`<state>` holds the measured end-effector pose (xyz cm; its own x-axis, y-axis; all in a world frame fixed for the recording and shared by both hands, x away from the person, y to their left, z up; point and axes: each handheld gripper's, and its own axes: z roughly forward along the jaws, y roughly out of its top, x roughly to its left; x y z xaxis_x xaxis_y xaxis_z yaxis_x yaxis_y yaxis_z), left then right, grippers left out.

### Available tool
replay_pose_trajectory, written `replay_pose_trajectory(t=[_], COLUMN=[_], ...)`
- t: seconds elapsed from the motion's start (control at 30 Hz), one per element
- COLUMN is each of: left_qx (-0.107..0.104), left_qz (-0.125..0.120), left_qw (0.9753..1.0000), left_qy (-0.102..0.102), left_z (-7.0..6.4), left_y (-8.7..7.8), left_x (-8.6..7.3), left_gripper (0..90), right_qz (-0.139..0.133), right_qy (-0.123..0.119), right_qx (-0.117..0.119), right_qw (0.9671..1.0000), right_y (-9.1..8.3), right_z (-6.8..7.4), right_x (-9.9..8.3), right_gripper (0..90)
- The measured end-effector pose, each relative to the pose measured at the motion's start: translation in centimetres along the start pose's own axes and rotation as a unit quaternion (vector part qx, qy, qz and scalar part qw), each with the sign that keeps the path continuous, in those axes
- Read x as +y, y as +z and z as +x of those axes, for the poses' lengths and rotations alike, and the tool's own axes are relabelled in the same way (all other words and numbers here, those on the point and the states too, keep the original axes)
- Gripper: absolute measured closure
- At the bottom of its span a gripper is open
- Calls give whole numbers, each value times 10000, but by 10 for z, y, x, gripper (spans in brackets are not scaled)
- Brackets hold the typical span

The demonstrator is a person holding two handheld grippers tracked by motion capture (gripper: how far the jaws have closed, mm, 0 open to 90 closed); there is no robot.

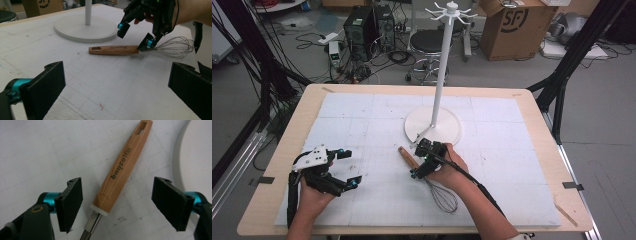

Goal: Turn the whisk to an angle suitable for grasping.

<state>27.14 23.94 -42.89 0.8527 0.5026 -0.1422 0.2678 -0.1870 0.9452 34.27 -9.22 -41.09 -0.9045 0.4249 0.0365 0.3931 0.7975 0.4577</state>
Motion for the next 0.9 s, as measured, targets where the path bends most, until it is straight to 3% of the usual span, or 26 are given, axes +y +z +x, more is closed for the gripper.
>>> replay_pose_trajectory(t=[0.23, 0.33, 0.77, 0.87, 0.9], left_qx=[11, -15, -19, -18, -19], left_qz=[22, 23, 38, 37, 40], left_qw=[10000, 10000, 10000, 10000, 10000], left_qy=[12, 18, 36, 36, 37], left_z=[0, 0, -2, -2, -2], left_y=[0, 1, 1, 1, 1], left_x=[0, 0, 0, 0, 0], left_gripper=[16, 16, 16, 16, 16], right_qz=[422, 447, 781, 842, 826], right_qy=[-128, -212, -369, -312, -401], right_qx=[-9, 28, 63, 28, 37], right_qw=[9990, 9988, 9962, 9960, 9958], right_y=[15, 12, 5, 3, 2], right_z=[4, 4, 6, 5, 3], right_x=[1, 1, -3, -6, -7], right_gripper=[422, 524, 685, 691, 691])
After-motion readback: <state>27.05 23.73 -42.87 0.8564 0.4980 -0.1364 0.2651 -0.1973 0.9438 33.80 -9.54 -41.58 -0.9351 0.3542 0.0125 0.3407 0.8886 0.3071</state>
